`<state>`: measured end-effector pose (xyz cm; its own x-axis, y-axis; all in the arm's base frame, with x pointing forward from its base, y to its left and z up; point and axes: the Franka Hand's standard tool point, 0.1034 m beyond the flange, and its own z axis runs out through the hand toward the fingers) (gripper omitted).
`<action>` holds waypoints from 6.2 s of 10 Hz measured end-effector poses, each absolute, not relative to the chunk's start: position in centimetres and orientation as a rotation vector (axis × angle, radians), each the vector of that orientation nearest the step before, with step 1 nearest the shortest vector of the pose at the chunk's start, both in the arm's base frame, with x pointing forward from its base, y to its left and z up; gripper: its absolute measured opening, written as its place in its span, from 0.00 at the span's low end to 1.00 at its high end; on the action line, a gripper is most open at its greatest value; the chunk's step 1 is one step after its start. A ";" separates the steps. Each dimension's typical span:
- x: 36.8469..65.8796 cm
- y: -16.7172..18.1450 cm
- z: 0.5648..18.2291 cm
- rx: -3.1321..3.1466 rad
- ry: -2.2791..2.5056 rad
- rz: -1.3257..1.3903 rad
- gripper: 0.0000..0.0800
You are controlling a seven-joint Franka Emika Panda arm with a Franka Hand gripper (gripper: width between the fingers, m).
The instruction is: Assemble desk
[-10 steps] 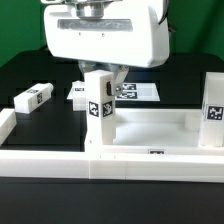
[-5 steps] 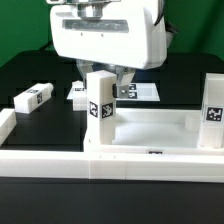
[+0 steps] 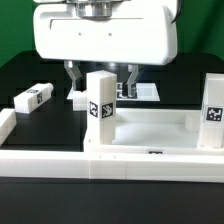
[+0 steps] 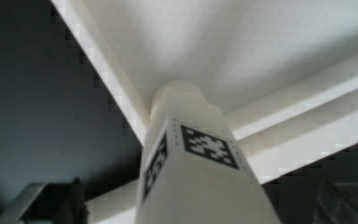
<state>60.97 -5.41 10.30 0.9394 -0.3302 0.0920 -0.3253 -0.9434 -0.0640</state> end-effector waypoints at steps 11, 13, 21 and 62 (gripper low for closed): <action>61.0 -5.9 10.3 -3.070 -0.818 -0.146 0.81; 61.0 -6.2 10.3 -3.050 -0.898 -0.144 0.81; 60.8 -6.3 10.3 -3.124 -0.483 -0.145 0.36; 51.8 2.3 8.4 -2.214 2.038 0.022 0.81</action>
Offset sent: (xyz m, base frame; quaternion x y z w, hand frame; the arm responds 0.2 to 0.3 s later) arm 0.0073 0.0016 -0.0004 0.0110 -0.0031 -0.1852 0.9826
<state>51.83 2.32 8.42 0.0867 -0.9912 -0.0999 -0.9932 -0.0781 -0.0869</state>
